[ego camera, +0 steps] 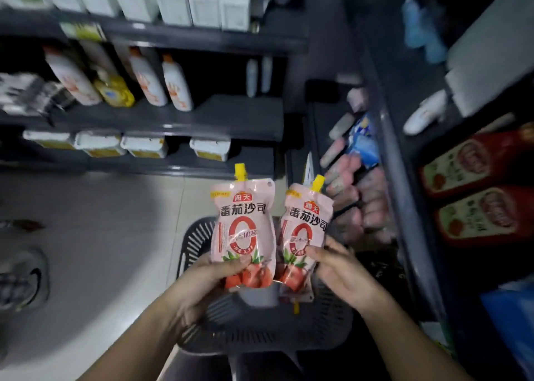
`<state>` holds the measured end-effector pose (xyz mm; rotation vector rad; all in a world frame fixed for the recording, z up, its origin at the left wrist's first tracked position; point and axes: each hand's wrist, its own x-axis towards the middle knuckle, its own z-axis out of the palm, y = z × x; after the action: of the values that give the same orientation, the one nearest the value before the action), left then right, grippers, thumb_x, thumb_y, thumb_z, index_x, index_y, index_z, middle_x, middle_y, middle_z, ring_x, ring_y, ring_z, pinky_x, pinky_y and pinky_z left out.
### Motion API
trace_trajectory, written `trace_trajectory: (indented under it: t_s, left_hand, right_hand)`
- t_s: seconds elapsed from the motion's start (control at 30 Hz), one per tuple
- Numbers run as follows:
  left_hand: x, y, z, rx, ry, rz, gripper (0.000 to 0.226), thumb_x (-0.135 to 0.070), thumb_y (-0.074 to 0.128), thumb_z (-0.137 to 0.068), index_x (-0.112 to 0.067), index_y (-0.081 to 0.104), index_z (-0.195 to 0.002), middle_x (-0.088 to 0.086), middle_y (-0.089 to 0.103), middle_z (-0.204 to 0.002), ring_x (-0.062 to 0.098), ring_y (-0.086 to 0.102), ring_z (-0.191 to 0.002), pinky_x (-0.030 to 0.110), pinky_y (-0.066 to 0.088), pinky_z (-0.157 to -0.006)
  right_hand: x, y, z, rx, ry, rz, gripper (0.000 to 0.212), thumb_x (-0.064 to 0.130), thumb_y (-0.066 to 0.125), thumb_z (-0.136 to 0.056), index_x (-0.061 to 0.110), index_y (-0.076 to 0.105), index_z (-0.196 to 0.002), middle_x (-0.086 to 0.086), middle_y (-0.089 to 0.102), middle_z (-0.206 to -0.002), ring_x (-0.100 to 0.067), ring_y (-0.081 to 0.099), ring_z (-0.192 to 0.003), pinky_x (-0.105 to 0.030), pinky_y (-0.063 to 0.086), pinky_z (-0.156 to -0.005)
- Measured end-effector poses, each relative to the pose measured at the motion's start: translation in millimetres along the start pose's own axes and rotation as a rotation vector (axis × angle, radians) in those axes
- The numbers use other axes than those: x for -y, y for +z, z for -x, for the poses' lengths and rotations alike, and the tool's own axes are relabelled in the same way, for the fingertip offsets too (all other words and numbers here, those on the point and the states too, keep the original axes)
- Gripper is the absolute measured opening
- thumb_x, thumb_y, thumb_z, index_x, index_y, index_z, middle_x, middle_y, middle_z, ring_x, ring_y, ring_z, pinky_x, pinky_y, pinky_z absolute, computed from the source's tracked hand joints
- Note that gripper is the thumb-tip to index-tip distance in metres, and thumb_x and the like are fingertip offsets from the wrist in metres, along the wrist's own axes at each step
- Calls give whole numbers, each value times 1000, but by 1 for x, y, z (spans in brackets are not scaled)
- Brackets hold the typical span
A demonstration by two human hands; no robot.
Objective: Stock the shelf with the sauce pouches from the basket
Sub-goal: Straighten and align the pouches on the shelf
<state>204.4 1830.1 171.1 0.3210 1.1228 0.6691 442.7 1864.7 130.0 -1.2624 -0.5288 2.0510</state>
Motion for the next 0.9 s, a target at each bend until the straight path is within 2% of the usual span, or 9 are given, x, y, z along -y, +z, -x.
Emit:
trace_trajectory:
  t_s: [0.1, 0.17, 0.3, 0.37, 0.53, 0.6, 0.67, 0.77, 0.9]
  left_hand:
    - [-51, 20, 29, 104, 182, -116, 68, -36, 94, -23, -12, 77, -84, 14, 74, -90, 27, 68, -80, 36, 54, -76]
    - [-83, 34, 50, 206, 264, -142, 67, -32, 95, -22, -9, 77, -82, 15, 74, -86, 24, 70, -74, 30, 58, -67]
    - [-127, 57, 93, 335, 371, -208, 62, -29, 95, -18, -12, 77, -76, 10, 75, -81, 18, 71, -67, 23, 57, -57]
    - [-140, 62, 113, 399, 405, -267, 64, -28, 94, -21, -9, 76, -79, 12, 75, -82, 18, 71, -66, 22, 55, -53]
    - [-158, 59, 153, 488, 449, -392, 84, -27, 95, -18, -8, 69, -96, 15, 74, -91, 21, 71, -71, 28, 54, -57]
    - [-160, 62, 162, 517, 433, -381, 80, -23, 94, -21, -3, 69, -93, 17, 74, -82, 23, 70, -61, 28, 55, -54]
    - [-159, 71, 171, 560, 397, -324, 55, -20, 91, -35, -1, 72, -83, 18, 73, -74, 26, 70, -54, 28, 55, -47]
    - [-149, 92, 187, 642, 330, -373, 39, -28, 72, -64, -5, 70, -96, 19, 74, -89, 28, 73, -69, 31, 58, -55]
    - [-119, 129, 214, 778, 271, -502, 36, -19, 66, -69, -5, 67, -102, 22, 73, -94, 32, 73, -74, 35, 60, -59]
  right_hand:
    - [51, 35, 25, 105, -161, -141, 76, 14, 92, -41, 5, 61, -110, -15, 72, -103, -26, 70, -92, -36, 58, -73]
    - [81, 60, 44, 154, -246, -179, 71, 13, 91, -41, 7, 64, -107, -15, 72, -100, -26, 70, -90, -36, 58, -70]
    - [111, 111, 81, 106, -364, -145, 103, 20, 95, -35, 1, 51, -126, -17, 69, -104, -28, 70, -88, -39, 58, -70]
    - [113, 133, 98, 21, -420, -129, 106, 20, 96, -29, 2, 54, -124, -16, 72, -99, -28, 71, -84, -39, 58, -66]
    - [117, 185, 162, -170, -616, 34, 43, 12, 75, -62, 4, 65, -103, -12, 75, -91, -27, 72, -80, -36, 60, -67]
    - [115, 197, 189, -269, -706, 20, 38, 9, 71, -63, 2, 65, -100, -13, 75, -86, -27, 72, -74, -36, 60, -63]
    - [110, 203, 216, -385, -793, -16, 40, 6, 75, -60, 0, 65, -98, -14, 74, -82, -25, 72, -69, -33, 59, -58]
    - [90, 206, 264, -562, -867, -20, 45, 4, 80, -56, 2, 66, -98, -15, 75, -85, -25, 71, -71, -32, 58, -59]
    - [51, 203, 343, -712, -932, -101, 33, 17, 71, -64, 3, 67, -93, -12, 75, -77, -20, 71, -64, -28, 55, -53]
